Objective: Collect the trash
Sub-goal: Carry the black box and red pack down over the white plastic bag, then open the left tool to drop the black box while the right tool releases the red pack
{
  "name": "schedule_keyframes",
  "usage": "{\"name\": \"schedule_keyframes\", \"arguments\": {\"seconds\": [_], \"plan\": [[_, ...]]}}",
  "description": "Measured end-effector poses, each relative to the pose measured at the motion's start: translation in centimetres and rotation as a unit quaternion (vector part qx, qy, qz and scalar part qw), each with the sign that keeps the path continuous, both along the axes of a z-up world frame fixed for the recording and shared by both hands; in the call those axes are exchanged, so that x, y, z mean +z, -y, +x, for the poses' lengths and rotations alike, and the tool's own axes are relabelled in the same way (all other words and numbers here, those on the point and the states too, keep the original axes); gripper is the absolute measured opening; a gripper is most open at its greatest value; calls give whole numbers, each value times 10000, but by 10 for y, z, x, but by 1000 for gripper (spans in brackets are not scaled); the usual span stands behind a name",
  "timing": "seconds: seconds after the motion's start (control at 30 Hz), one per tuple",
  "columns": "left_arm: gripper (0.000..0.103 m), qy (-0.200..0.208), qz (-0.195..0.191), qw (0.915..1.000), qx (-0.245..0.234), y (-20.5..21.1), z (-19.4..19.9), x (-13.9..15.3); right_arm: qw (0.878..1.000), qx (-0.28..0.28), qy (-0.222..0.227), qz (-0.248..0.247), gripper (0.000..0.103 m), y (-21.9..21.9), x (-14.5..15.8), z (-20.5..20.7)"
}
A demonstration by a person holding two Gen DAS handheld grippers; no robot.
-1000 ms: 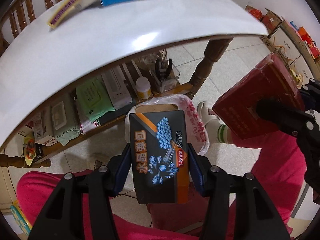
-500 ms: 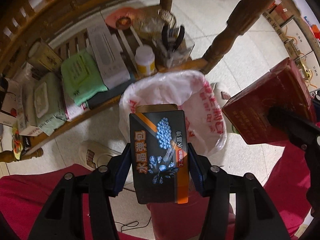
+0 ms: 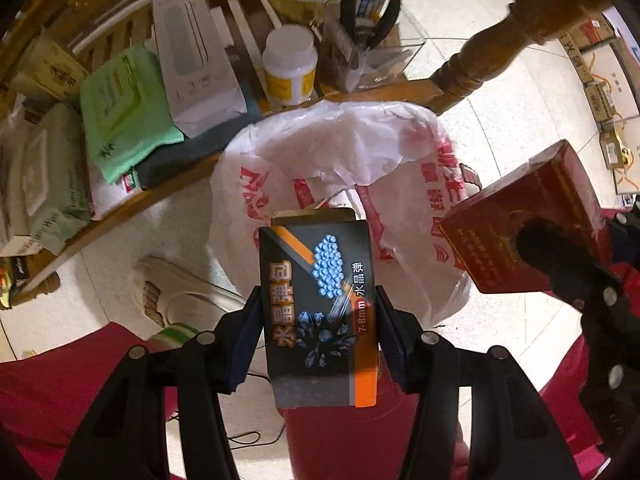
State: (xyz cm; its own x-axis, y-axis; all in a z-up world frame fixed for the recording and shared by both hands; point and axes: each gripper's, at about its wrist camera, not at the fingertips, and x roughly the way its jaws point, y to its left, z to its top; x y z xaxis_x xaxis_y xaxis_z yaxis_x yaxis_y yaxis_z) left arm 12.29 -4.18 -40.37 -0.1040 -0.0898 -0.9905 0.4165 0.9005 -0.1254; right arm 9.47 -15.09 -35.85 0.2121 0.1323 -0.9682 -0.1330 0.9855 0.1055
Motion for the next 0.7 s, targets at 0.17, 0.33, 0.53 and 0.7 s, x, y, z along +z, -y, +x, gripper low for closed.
{"name": "schedule_keyframes", "arguments": {"seconds": [0.17, 0.33, 0.53, 0.7], "plan": [[52, -312, 18, 9993, 198, -5, 9, -25, 9997, 31, -233, -17, 22, -1, -24, 7], [52, -468, 170, 9985, 221, -3, 16, -46, 9989, -11, -466, 13, 22, 1, -45, 14], [52, -661, 172, 9973, 269, 0, 20, -63, 9975, -72, -696, 108, 22, 2, -60, 20], [52, -711, 198, 9969, 291, 1, 23, -68, 9966, -70, -813, 136, 22, 1, -66, 23]]}}
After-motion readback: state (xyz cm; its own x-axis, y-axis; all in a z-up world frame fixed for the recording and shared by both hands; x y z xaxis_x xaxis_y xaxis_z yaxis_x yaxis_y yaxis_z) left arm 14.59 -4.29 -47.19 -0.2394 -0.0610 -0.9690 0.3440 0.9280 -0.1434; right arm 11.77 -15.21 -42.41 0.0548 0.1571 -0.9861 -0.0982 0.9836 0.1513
